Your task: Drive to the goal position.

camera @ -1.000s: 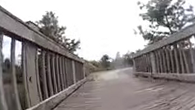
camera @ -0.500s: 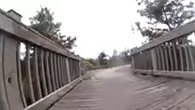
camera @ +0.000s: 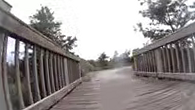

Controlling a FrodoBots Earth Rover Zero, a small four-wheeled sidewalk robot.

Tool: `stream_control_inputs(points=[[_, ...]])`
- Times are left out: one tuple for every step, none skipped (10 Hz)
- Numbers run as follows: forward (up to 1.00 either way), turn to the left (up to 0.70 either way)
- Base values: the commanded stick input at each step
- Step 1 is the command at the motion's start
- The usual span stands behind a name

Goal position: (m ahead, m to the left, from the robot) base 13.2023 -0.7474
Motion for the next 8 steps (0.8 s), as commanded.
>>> stream_control_inputs(points=[[0.45,0.00],[0.45,0.00],[0.45,0.00],[0.45,0.00],[0.45,0.00],[0.45,0.00],[0.45,0.00],[0.45,0.00]])
